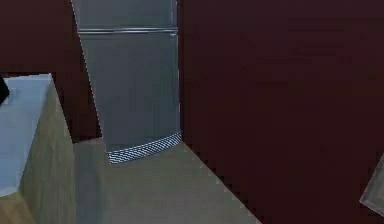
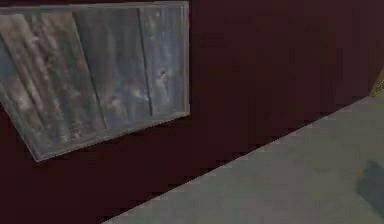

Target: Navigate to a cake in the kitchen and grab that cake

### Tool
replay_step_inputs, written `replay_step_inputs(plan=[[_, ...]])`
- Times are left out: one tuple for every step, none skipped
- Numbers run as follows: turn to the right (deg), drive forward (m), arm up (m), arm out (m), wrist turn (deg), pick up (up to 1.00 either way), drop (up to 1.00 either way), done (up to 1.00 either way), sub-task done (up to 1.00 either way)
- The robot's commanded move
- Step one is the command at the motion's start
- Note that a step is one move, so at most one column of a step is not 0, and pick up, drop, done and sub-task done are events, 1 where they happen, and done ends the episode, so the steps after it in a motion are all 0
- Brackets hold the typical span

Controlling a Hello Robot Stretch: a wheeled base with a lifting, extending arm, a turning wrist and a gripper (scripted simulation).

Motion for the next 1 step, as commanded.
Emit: replay_step_inputs(plan=[[-45.0,0.0,0.0,0.0,0.0,0.0,0.0,0.0,0.0]])
